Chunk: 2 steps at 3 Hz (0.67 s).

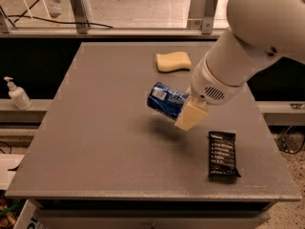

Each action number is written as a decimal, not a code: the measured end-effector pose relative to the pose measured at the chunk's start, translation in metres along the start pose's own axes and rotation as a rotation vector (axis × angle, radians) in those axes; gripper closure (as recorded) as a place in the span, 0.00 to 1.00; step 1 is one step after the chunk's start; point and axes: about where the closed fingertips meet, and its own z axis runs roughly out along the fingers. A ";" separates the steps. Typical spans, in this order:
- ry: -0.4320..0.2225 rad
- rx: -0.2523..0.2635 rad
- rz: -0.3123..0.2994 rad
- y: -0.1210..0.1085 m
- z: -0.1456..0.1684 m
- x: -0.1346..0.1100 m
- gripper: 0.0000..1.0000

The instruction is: Pick pepsi can

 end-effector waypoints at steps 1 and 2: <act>-0.055 -0.033 -0.113 -0.004 -0.024 -0.024 1.00; -0.098 -0.056 -0.224 -0.009 -0.051 -0.049 1.00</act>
Offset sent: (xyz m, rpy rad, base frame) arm 0.0188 0.0362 0.1054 0.0883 -0.0809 0.3741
